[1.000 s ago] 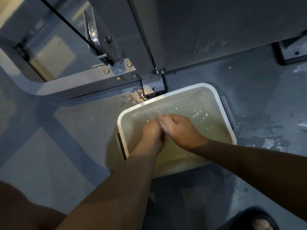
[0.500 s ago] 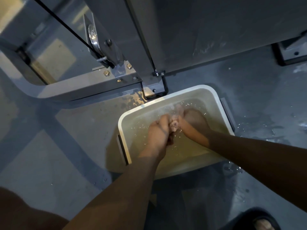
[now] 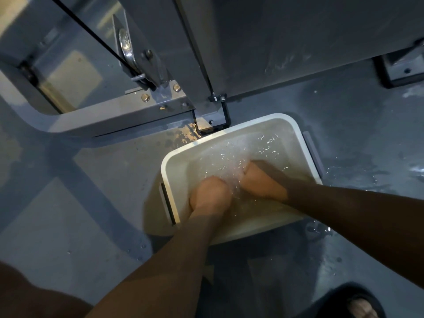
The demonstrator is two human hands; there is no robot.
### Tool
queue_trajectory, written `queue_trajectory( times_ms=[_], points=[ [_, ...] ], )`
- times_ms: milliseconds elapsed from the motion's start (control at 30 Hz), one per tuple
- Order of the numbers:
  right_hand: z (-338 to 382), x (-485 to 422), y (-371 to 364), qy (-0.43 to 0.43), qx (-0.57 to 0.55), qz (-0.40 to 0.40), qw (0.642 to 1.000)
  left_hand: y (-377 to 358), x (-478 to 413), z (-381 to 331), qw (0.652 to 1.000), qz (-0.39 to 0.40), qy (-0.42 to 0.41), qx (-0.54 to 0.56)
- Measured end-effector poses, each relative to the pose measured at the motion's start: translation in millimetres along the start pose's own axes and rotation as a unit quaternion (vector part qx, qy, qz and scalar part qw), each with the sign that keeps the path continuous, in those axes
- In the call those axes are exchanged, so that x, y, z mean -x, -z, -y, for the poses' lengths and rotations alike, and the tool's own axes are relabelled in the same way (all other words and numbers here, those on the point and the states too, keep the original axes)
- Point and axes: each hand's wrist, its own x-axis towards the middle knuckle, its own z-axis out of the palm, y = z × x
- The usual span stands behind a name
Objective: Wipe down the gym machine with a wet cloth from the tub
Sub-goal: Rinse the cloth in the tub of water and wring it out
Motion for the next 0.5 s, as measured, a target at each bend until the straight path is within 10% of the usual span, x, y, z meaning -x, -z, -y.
queue_trajectory(
  times_ms=[333, 500],
  points=[
    [20.9, 10.3, -2.0, 0.027, -0.119, 0.018, 0.992, -8.5, -10.1, -3.3, 0.940, 0.086, 0.134, 0.302],
    [27.4, 13.0, -13.0, 0.063, -0.210, -0.024, 0.975, -11.5, -18.2, -2.4, 0.758, 0.062, 0.220, 0.611]
  ],
)
